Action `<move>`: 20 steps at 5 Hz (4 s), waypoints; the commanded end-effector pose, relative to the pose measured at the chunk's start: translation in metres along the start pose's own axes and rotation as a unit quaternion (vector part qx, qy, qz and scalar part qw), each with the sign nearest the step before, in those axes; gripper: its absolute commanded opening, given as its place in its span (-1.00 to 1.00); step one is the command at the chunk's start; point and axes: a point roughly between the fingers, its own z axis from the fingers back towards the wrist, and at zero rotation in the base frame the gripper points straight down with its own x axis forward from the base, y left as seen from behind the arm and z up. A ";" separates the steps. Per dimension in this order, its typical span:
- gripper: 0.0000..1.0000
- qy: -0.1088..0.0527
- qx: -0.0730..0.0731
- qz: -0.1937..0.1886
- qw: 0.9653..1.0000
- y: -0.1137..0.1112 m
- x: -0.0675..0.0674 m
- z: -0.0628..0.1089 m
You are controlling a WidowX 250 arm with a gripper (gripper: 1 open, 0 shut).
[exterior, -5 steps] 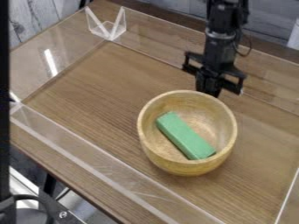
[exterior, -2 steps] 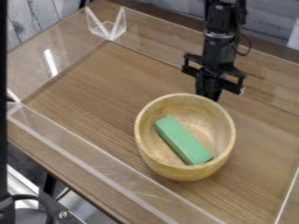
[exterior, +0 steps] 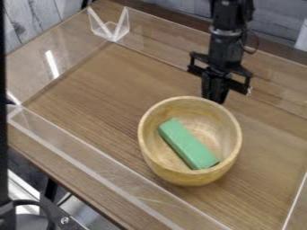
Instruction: Remove the green block from inside the brown bowl and put it on the table
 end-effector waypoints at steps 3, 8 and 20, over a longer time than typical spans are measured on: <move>-1.00 -0.030 -0.020 0.049 0.998 0.015 -0.016 0.052; -1.00 -0.035 -0.022 0.022 0.999 -0.010 -0.050 0.046; -1.00 0.066 -0.096 -0.017 0.993 -0.026 -0.062 -0.031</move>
